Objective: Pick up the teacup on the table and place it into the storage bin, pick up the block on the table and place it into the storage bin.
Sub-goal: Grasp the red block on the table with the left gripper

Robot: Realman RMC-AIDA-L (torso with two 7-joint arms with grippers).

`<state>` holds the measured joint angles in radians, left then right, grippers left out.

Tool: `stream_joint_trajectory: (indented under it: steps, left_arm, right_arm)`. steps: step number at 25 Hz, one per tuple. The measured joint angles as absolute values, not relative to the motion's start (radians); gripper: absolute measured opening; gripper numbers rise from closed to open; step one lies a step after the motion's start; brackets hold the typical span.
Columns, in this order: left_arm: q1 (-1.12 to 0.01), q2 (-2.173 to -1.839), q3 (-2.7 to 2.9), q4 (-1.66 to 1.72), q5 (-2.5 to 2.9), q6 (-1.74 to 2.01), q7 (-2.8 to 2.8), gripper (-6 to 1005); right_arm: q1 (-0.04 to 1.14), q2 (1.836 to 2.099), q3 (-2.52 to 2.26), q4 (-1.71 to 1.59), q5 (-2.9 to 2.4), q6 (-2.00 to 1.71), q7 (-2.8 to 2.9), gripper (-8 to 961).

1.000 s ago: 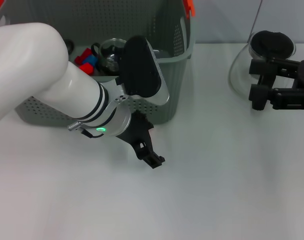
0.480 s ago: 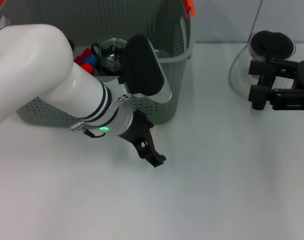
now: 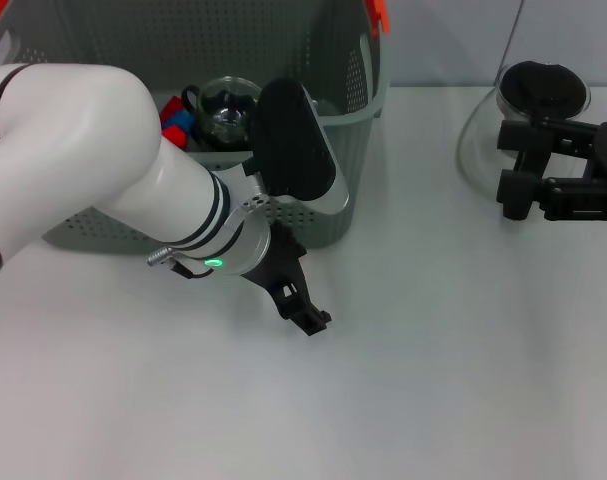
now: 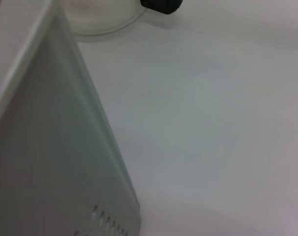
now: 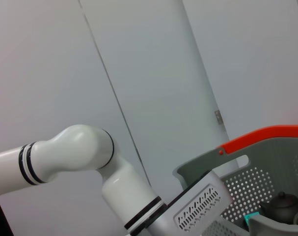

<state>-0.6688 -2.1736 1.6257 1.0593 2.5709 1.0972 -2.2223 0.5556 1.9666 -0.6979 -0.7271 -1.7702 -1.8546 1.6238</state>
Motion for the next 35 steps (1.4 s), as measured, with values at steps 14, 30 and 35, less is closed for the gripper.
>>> stream_joint_trajectory:
  steps: [14, 30, 35]
  left_arm:
    - [-0.669, -2.174, 1.655, 1.049, 2.593, 1.068, -2.249, 949]
    - [-0.669, -2.174, 1.657, 1.044, 2.592, 1.068, -2.250, 950]
    - [-0.669, -2.174, 1.660, 1.044, 2.592, 1.070, -2.250, 950]
  right_arm:
    - [0.555, 1.967, -0.698, -0.727, -1.770, -1.852, 1.622, 945]
    - [0.555, 1.967, -0.698, -0.727, -1.770, -1.855, 1.623, 945]
    - [0.555, 1.967, -0.698, -0.727, -1.770, -1.855, 1.623, 945]
